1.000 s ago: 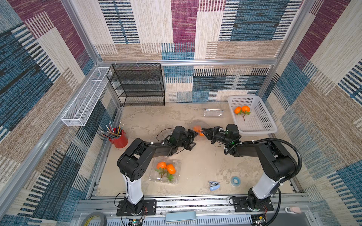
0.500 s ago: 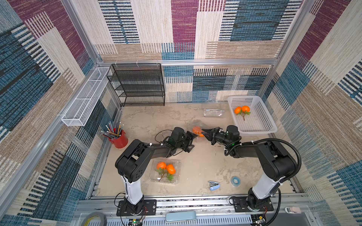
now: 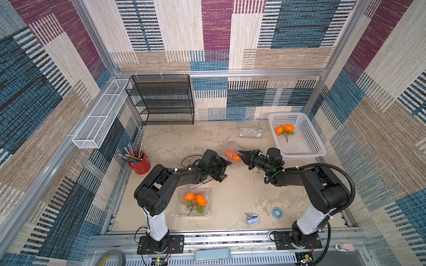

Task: Take oranges out of containers
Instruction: Open the packing box at the center of the board.

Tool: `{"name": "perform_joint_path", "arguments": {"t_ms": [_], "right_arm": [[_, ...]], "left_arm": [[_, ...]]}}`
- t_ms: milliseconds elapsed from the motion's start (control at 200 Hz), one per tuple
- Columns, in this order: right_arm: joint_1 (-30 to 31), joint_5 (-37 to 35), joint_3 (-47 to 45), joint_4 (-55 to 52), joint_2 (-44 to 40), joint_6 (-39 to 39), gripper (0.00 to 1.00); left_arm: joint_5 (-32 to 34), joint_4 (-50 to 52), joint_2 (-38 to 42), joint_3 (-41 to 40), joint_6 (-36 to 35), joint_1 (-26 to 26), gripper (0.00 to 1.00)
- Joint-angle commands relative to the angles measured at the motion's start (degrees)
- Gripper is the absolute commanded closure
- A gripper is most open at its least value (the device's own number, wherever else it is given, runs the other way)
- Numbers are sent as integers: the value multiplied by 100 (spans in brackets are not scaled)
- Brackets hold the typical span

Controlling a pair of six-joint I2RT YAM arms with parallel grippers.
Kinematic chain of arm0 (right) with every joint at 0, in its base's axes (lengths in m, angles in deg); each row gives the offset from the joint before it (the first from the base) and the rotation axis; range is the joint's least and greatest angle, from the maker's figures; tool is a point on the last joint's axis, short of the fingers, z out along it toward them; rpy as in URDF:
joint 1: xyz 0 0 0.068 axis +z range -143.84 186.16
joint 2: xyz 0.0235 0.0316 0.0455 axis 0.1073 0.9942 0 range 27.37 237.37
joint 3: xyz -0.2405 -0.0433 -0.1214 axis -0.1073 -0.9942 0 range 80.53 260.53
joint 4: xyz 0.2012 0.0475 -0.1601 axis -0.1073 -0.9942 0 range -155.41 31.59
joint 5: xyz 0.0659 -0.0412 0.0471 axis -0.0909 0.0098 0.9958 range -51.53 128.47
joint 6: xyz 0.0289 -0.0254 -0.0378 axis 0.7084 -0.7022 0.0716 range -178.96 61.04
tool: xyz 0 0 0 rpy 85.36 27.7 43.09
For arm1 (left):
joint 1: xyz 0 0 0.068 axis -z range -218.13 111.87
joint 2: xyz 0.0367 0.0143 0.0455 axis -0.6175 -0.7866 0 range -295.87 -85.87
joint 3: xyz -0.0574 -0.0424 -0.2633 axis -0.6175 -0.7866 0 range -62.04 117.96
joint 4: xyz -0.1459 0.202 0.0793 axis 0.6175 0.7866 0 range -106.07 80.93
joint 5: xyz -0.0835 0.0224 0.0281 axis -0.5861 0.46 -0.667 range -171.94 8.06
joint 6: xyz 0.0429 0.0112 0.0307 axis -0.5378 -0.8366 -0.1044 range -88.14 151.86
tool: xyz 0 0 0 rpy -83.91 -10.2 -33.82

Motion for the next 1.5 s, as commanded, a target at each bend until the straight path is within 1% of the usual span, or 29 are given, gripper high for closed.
{"name": "perform_joint_path", "arguments": {"t_ms": [0,165,541,646,766,896,1047,1107,1167,1332,1497], "right_arm": [[6,-227,26,437,46,304,78],[39,-424,122,666,168,617,78],[65,-659,264,607,306,942,78],[65,-821,212,673,284,1072,77],[57,-826,229,665,299,1087,77],[53,-651,211,613,313,955,77],[-34,-202,292,392,376,422,75],[-154,144,445,23,417,8,75],[-301,403,616,-377,439,-565,75],[-655,776,946,-1426,423,-1729,75],[-730,1062,1388,-2442,471,-2790,75]], "left_arm": [[-67,332,-36,75,-159,10,21],[-106,537,-75,188,-242,29,21],[-155,1012,27,237,-421,29,21],[-169,1114,35,269,-467,33,21],[-173,1203,53,280,-503,27,21],[-200,1212,53,342,-553,22,21],[-202,1609,93,716,-881,0,20],[-196,1767,118,830,-968,-22,19],[-177,1833,155,877,-1000,-35,18],[-160,1867,274,834,-1025,-43,16],[-94,1939,464,753,-1051,-51,13]]}}
